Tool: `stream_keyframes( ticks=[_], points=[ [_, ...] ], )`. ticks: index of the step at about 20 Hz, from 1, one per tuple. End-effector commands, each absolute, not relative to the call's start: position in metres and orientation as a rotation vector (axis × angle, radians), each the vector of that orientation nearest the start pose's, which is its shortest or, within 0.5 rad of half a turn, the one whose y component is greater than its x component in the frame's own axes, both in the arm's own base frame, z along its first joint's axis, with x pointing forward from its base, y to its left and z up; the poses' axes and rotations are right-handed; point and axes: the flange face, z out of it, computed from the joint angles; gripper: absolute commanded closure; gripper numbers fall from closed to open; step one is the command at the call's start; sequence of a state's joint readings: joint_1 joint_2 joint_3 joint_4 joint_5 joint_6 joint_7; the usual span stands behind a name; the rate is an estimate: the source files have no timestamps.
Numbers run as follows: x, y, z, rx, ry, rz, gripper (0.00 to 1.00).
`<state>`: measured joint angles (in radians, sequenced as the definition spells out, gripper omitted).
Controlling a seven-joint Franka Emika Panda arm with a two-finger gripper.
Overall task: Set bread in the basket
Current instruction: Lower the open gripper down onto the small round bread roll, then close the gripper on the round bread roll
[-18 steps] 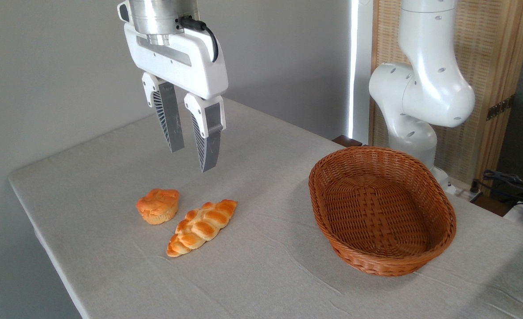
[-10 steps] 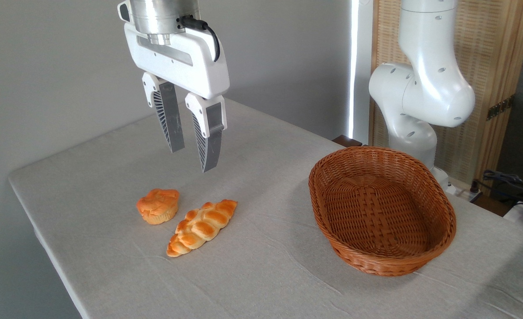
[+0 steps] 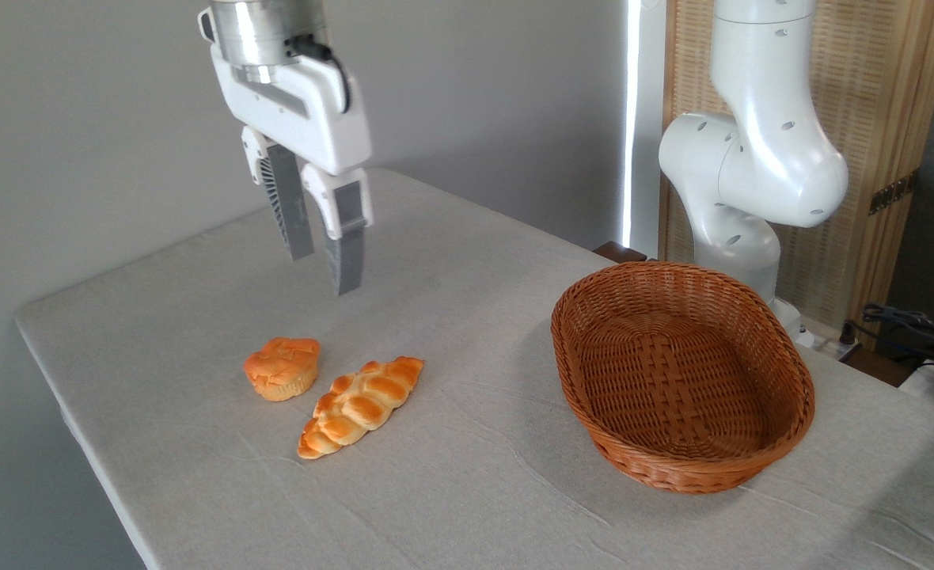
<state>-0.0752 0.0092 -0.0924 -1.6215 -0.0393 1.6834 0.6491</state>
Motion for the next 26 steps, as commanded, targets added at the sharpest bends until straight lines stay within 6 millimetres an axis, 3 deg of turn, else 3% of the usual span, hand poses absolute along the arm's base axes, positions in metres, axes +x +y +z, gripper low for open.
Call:
stream_keyframes(
  ticks=[1, 5, 7, 11, 14, 26],
  points=[
    [0.565, -0.125, 0.588, -2.872, 1.299, -0.151, 0.00],
    [0.575, -0.163, 0.549, -2.797, 1.398, -0.255, 0.00],
    [0.573, -0.182, 0.517, -2.758, 1.446, -0.261, 0.00],
    [0.573, -0.199, 0.466, -2.757, 1.501, -0.189, 0.00],
    [0.569, -0.218, 0.454, -2.760, 1.546, -0.168, 0.00],
    [0.573, -0.229, 0.432, -2.772, 1.558, -0.234, 0.00]
  ],
)
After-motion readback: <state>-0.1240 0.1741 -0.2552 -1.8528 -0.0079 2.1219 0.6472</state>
